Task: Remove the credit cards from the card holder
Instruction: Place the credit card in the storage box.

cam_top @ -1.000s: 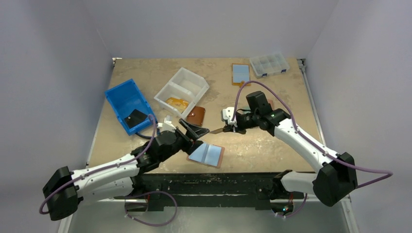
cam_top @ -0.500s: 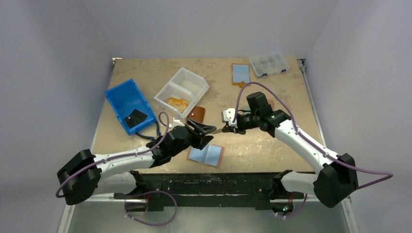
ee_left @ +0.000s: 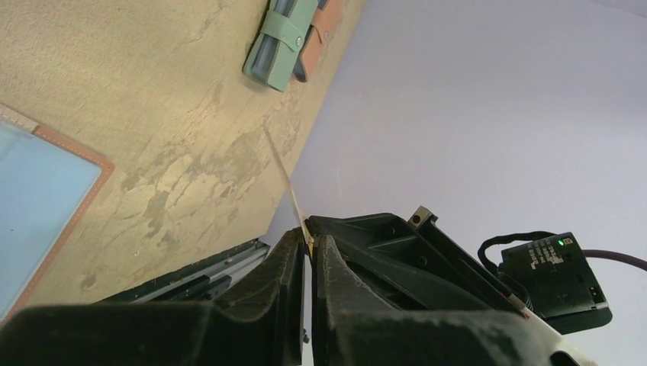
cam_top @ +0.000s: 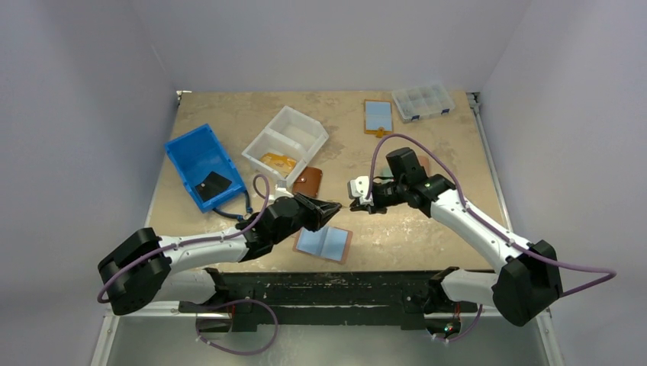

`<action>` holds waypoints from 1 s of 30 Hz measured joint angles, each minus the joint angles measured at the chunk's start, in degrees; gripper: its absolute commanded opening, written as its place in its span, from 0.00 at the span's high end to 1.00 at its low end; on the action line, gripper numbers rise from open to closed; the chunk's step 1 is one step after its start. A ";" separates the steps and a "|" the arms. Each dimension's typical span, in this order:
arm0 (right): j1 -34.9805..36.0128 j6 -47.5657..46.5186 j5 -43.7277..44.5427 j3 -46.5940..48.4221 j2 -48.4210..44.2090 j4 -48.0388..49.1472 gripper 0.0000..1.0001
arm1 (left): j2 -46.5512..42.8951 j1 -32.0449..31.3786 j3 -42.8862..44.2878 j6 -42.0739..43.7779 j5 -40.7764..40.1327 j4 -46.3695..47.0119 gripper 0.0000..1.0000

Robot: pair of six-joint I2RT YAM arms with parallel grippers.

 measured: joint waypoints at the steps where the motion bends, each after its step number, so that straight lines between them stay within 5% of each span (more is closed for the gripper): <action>1: 0.04 -0.63 0.00 -0.07 0.00 -0.20 0.80 | 0.07 0.02 0.00 -0.11 0.11 0.00 1.00; 6: 0.11 -3.52 -0.61 -0.07 0.00 -2.25 0.43 | 0.17 0.17 0.00 0.26 0.20 -0.37 1.00; 10: -0.66 -3.08 -1.68 0.31 -0.22 -3.80 0.26 | -0.81 0.90 0.00 3.34 -0.24 -2.40 1.00; 21: -4.48 -1.77 -2.19 1.60 -2.29 -5.40 0.25 | -7.10 17.99 -0.92 22.25 -1.33 -9.25 1.00; 30: -4.48 -1.27 -2.19 1.60 -1.70 -5.42 0.26 | 2.34 27.32 12.26 35.30 -0.87 -16.26 1.00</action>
